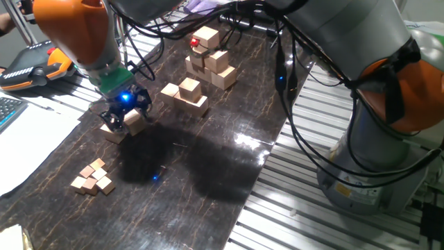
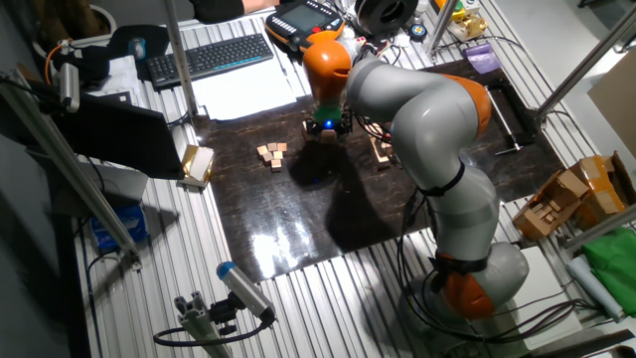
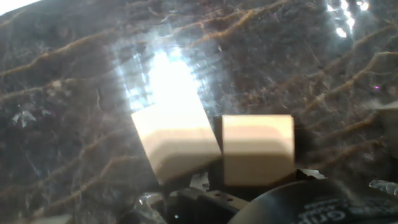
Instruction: Stack the blocks into a pyramid shape
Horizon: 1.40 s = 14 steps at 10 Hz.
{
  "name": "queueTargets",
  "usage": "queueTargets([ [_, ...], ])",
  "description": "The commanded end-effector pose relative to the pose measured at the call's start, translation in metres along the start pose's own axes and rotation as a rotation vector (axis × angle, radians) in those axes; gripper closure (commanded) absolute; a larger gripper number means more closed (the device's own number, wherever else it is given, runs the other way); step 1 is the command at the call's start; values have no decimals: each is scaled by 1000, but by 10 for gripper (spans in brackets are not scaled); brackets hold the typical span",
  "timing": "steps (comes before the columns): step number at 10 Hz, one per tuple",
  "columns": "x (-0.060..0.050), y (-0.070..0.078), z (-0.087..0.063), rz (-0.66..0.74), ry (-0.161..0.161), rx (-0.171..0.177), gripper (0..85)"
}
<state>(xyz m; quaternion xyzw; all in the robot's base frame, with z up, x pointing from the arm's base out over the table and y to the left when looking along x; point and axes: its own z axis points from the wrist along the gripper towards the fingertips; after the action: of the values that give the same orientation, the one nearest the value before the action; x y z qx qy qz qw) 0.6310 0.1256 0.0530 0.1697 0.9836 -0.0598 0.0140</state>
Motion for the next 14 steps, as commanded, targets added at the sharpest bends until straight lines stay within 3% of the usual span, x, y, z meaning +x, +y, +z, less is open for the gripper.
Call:
queueTargets([
  [1,-5,0,1,-2,-4,-1,133],
  [6,-20,-7,0,-20,-13,15,127],
  [8,-27,-13,3,-36,-3,-6,207],
  [11,-21,-11,2,-23,-3,1,243],
  [13,-21,-12,-1,-26,-3,-1,333],
  [14,-21,-14,-8,-17,10,-8,317],
])
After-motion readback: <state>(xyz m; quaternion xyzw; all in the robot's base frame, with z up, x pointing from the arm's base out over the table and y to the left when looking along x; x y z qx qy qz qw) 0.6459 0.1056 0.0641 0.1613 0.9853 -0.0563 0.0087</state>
